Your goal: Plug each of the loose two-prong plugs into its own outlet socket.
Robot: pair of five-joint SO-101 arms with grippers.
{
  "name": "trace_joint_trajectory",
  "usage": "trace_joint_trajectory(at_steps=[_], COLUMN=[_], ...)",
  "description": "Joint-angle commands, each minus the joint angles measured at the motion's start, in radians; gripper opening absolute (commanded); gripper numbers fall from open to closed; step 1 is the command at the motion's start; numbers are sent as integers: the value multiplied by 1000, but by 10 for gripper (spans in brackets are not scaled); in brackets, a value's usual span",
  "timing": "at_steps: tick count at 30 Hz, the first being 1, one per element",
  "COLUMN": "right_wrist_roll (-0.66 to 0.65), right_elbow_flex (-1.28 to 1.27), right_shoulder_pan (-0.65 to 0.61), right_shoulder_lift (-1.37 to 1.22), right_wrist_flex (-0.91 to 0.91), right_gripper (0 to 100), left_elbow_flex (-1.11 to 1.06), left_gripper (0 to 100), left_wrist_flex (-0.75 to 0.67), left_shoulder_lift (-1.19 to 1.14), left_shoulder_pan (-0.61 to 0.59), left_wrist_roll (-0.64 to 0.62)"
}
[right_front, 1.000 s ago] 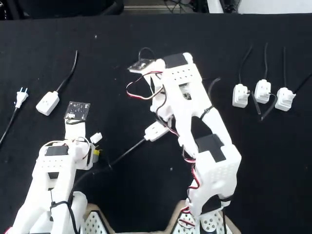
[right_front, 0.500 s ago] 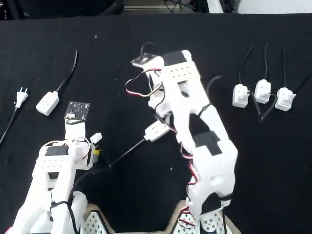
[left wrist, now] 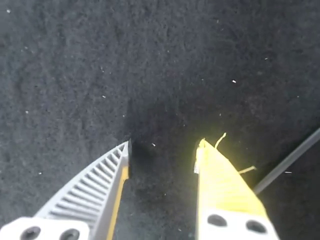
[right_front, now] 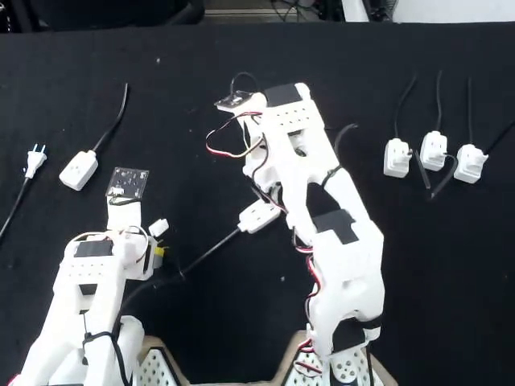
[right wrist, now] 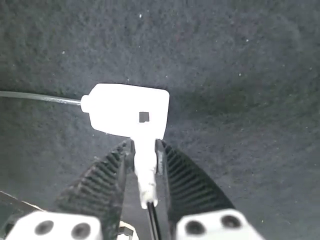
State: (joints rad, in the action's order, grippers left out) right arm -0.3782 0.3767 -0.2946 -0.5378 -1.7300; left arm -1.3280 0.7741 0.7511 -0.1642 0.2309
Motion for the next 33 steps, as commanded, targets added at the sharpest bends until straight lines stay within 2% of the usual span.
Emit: trace_joint_trajectory(at_steps=[1,10,27,33], right_wrist_roll=[8,-49,-48,32], right_elbow_flex=[44,-39,-12,-12], right_shoulder_pan=[20,23,78,37], right_shoulder_lift=[7,2,1,-1], right_wrist_flex=[-37,-34,-29,-15], right_gripper=[11,11,11,11], left_elbow_flex=[5,5,5,5], left_gripper=[213,213,213,213], left_wrist_flex=[8,6,5,5], left_shoulder_lift=[2,2,2,2], left_shoulder_pan=[2,2,2,2], left_wrist_roll=[-6,-6,-6,-6])
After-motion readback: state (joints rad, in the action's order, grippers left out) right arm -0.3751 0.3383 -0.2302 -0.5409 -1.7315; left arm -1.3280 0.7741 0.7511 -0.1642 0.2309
